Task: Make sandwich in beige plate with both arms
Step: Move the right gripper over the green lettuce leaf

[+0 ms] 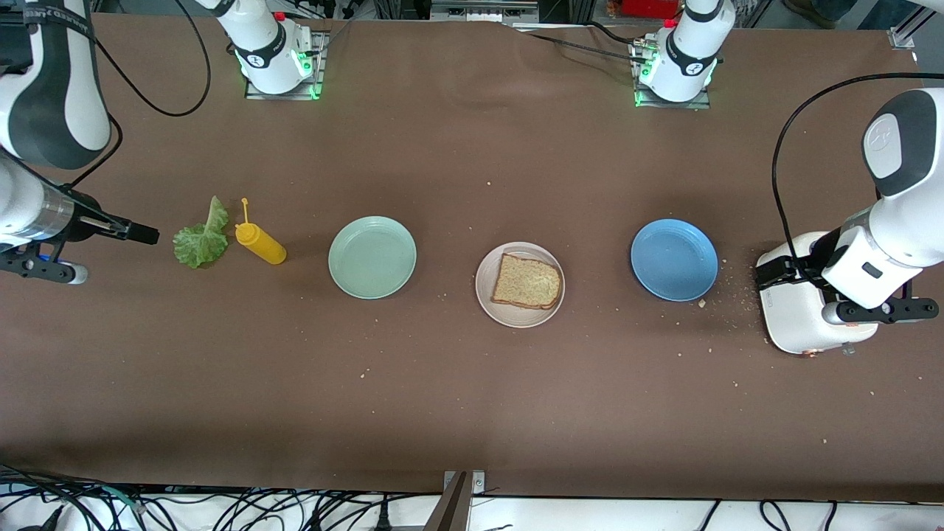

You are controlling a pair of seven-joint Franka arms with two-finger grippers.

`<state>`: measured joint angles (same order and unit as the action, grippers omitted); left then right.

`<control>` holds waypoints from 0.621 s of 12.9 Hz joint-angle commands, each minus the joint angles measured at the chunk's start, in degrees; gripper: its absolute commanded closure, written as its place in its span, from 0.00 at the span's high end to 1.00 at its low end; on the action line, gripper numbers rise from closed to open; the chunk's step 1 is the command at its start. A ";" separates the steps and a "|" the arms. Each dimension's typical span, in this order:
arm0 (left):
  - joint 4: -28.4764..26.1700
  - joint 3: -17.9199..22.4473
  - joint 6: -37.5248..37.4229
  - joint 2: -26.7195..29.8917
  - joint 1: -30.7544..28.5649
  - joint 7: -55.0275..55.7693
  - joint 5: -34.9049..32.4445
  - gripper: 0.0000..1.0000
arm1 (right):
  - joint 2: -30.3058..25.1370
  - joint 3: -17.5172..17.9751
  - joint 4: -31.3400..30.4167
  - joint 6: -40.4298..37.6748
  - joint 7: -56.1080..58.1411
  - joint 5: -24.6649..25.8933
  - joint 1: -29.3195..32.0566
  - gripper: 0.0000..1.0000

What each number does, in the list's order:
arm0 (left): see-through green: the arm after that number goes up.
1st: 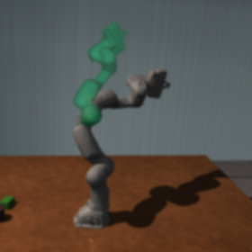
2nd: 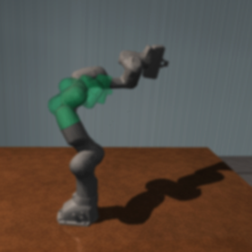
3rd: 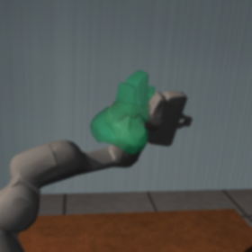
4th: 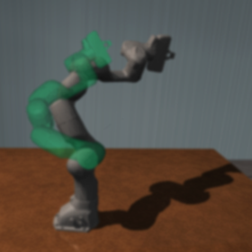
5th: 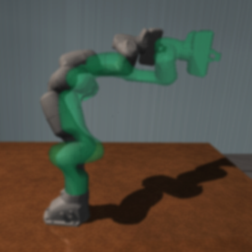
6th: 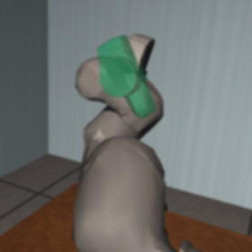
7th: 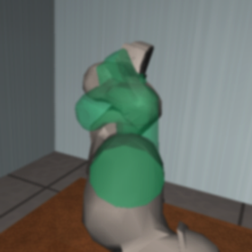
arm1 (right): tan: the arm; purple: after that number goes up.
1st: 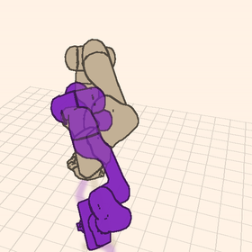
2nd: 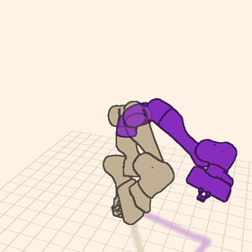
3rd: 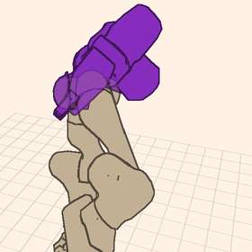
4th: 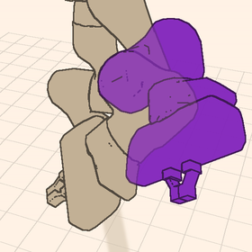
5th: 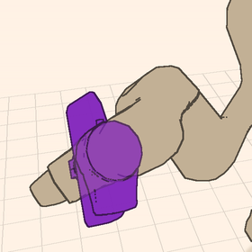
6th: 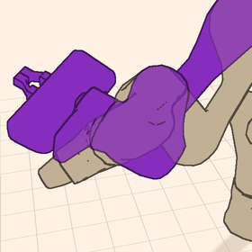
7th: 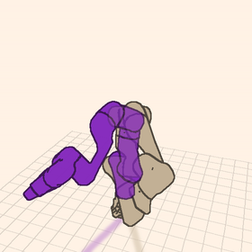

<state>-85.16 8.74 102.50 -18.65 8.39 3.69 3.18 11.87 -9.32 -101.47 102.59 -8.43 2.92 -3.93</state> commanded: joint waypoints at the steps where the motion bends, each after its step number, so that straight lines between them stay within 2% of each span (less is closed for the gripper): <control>1: 0.26 -0.22 -1.07 0.46 0.39 1.41 -2.12 1.00 | -4.66 -1.39 -10.91 7.33 -0.36 2.52 -0.28 0.99; 5: 0.26 -0.22 -1.07 0.46 0.39 1.67 -2.12 1.00 | -9.67 -2.02 -28.83 28.40 -0.54 5.07 -0.28 0.99; 8: 0.34 -0.22 -1.07 0.46 0.39 1.76 -2.12 1.00 | -10.29 -3.42 -34.65 34.59 -0.45 5.25 -0.28 0.97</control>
<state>-85.16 8.69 102.38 -18.66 8.41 4.15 3.18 5.25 -11.79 -130.54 133.58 -8.44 6.88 -3.96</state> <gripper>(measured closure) 0.000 0.009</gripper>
